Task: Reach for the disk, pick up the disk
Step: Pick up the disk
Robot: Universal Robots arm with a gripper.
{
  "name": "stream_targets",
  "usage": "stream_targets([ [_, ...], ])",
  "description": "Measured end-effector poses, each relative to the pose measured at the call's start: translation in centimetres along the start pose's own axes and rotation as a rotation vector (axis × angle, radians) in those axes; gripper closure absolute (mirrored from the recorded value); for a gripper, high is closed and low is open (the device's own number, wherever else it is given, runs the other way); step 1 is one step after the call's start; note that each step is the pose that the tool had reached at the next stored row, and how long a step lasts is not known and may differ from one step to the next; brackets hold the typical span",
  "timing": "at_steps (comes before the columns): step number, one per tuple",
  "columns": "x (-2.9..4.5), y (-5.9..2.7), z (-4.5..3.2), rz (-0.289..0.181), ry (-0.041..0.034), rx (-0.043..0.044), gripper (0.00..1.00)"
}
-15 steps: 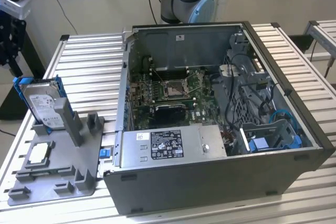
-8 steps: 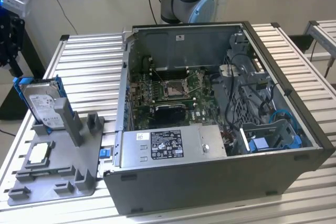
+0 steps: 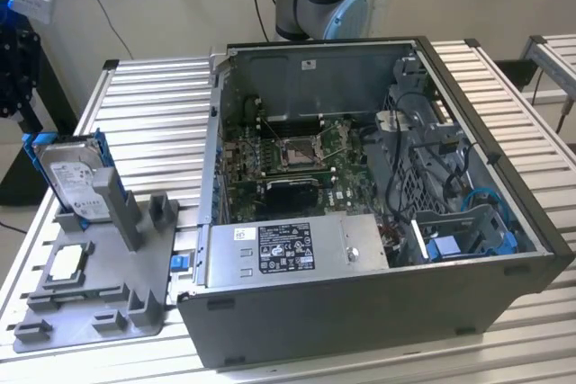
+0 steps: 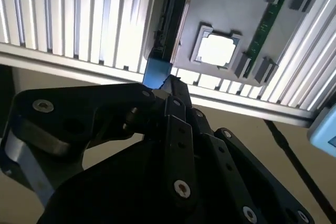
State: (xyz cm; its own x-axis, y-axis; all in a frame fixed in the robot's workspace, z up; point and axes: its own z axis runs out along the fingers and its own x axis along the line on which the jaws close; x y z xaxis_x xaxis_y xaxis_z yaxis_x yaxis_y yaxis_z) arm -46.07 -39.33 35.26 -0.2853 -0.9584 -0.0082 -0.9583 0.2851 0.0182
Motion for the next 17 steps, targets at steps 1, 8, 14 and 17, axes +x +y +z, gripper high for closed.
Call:
stream_targets([
  [1, 0.00, 0.00, 0.04, -0.018, 0.0001, 0.0004, 1.00],
  [8, 0.00, -0.01, 0.18, -0.099, 0.0012, -0.0002, 1.00],
  [14, 0.00, -0.01, 0.19, -0.100, 0.0011, -0.0001, 0.00],
  [17, 0.00, -0.01, 0.19, -0.100, 0.0011, -0.0001, 0.00],
])
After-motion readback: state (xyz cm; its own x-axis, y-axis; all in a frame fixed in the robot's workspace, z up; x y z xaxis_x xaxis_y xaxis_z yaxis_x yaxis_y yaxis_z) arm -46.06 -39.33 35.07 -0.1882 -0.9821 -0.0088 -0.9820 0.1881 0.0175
